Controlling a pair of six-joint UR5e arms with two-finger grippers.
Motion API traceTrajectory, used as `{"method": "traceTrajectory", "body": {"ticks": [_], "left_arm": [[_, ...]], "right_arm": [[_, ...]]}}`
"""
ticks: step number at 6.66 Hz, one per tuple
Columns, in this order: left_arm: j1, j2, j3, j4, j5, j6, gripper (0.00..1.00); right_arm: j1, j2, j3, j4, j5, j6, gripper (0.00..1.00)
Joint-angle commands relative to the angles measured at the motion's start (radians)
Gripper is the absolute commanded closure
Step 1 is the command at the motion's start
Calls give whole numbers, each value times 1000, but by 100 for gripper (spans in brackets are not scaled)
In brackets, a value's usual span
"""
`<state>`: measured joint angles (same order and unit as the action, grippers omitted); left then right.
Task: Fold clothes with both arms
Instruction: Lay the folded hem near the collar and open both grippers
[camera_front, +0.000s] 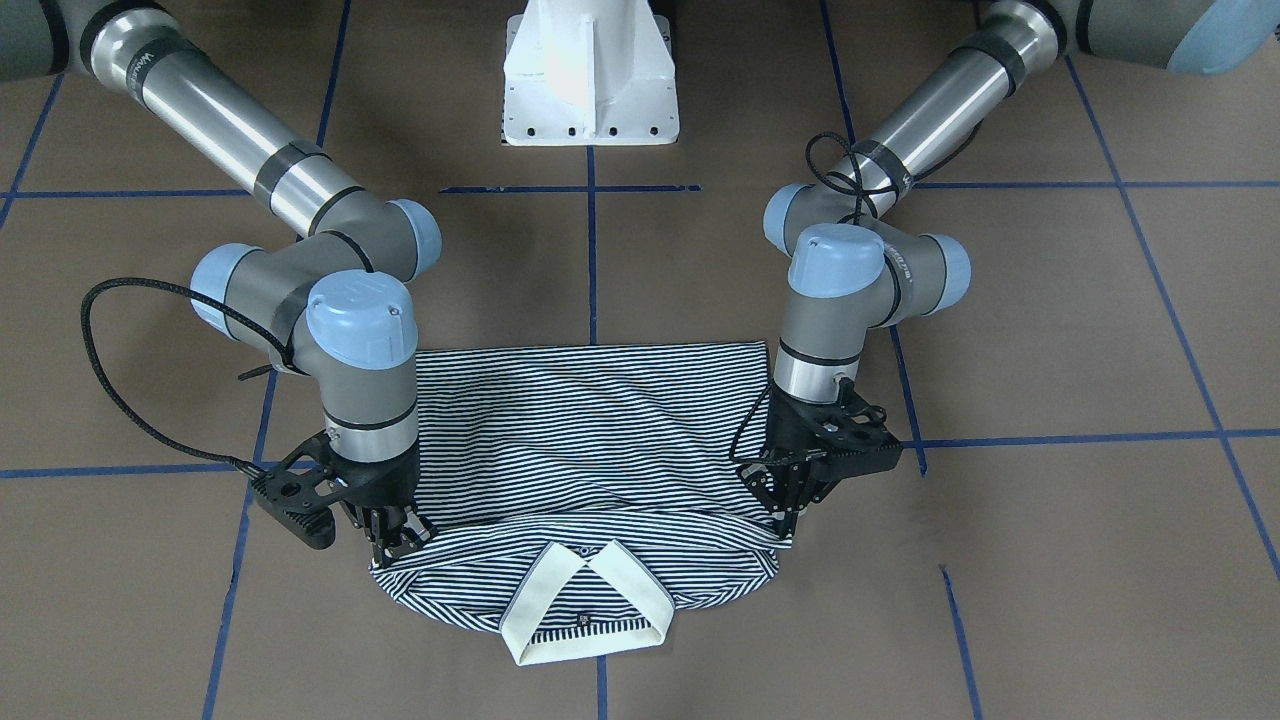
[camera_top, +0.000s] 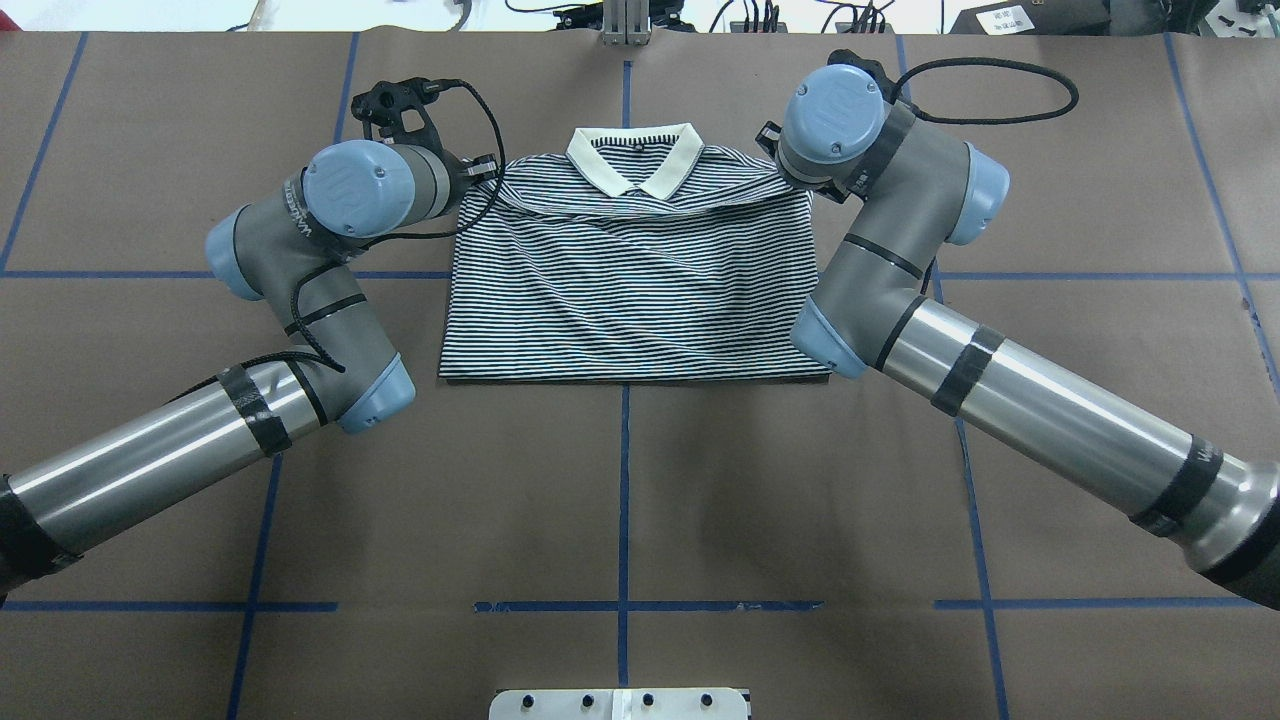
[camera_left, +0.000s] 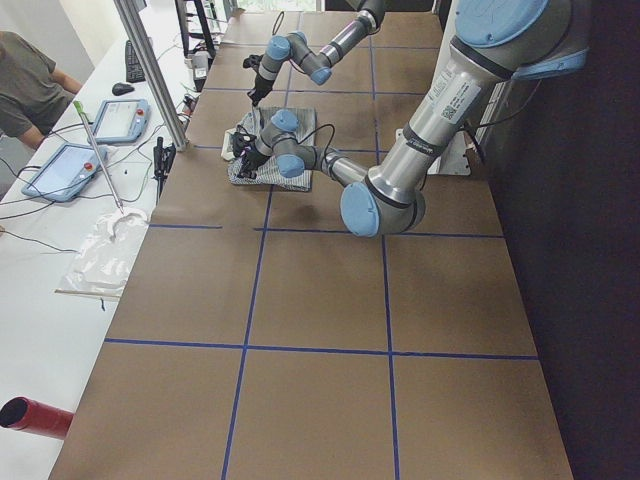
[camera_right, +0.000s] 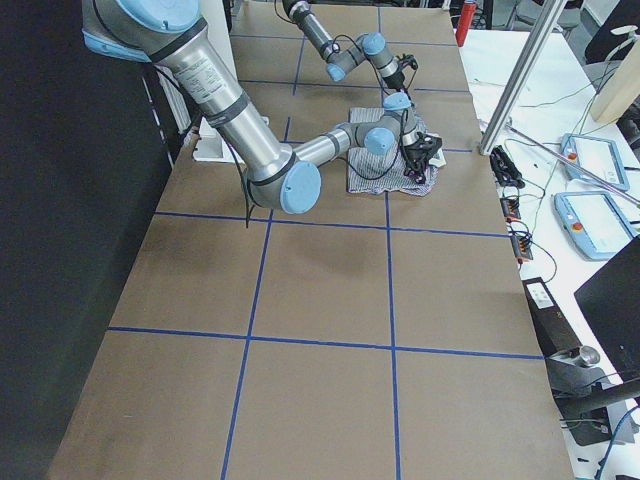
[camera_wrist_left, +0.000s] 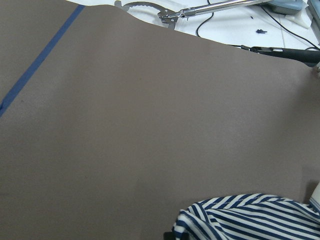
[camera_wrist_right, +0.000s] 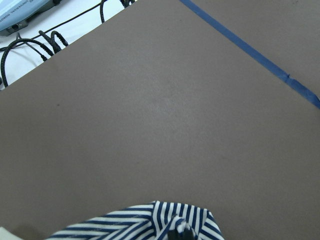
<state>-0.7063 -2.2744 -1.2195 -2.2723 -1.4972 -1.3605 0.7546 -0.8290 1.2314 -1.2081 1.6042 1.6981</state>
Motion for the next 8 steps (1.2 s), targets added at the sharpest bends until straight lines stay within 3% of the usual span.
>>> {"method": "traceTrajectory", "body": {"ticks": [1,2,4,5,6,8], "left_arm": [[5,71,-151,4,-5,3,100],[10,149,-267,5,-5,3,100],[13,173,-298,2,-6,3,100],[18,167,-287,1,-5,3,100],[19,132,-215,-3,-2,3,100],[5,89,-129,-6,0,10,100]], "right_arm": [[-24,-159,232,-4,42,0,100],[-40,-217,323,-10,42,0,100],[-54,-220,384,-100,42,-1,100],[-54,-213,361,-97,34,-23,100],[-43,-188,309,-96,33,-29,100],[-5,-93,168,-93,33,-34,100]]}}
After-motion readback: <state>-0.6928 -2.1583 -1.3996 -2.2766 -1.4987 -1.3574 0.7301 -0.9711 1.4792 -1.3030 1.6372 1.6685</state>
